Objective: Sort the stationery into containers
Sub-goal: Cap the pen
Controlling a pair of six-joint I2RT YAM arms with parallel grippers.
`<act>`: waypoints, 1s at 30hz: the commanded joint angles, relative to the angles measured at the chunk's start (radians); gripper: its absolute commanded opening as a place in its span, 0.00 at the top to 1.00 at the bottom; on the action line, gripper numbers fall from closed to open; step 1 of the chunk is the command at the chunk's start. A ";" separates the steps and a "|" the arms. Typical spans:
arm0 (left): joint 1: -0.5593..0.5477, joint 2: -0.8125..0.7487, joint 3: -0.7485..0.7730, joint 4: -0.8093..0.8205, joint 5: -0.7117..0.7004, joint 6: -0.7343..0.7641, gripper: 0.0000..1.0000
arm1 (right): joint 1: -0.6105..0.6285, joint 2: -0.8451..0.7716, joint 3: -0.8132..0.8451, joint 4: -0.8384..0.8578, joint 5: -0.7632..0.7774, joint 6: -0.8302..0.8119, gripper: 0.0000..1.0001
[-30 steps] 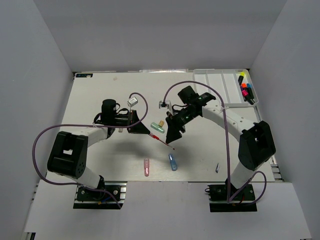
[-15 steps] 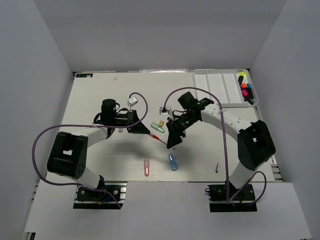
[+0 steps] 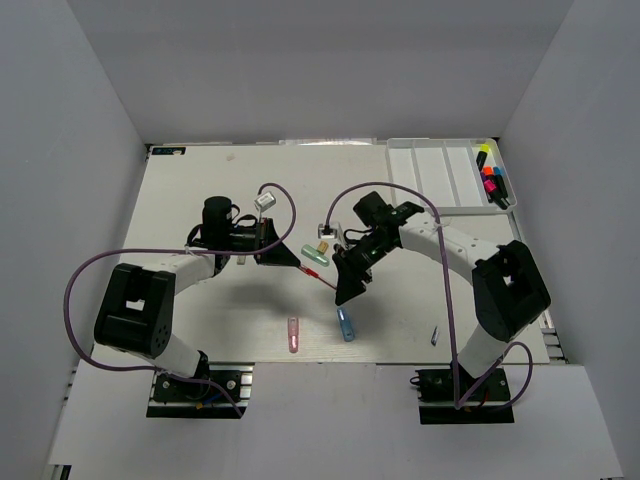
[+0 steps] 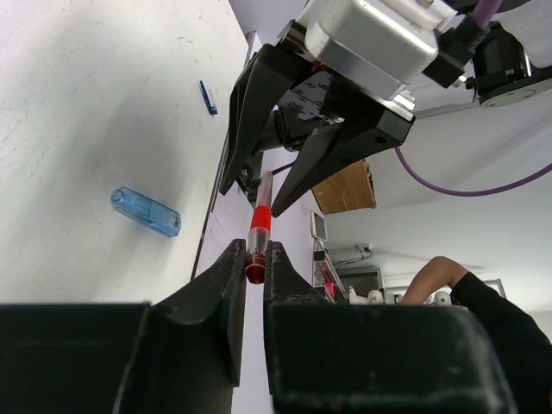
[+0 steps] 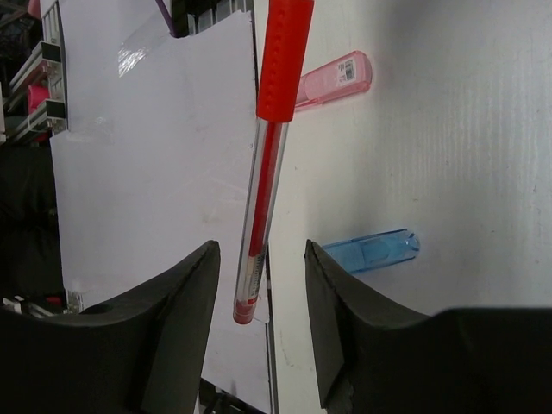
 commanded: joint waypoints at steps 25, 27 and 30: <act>-0.004 -0.054 0.008 -0.053 -0.043 0.083 1.00 | 0.026 -0.047 0.048 -0.022 -0.038 -0.024 1.00; -0.016 -0.060 0.020 -0.133 -0.056 0.152 1.00 | 0.032 -0.045 0.054 0.001 -0.047 0.006 1.00; -0.016 -0.074 0.009 -0.130 -0.067 0.145 1.00 | 0.044 -0.040 0.059 0.031 -0.054 0.040 1.00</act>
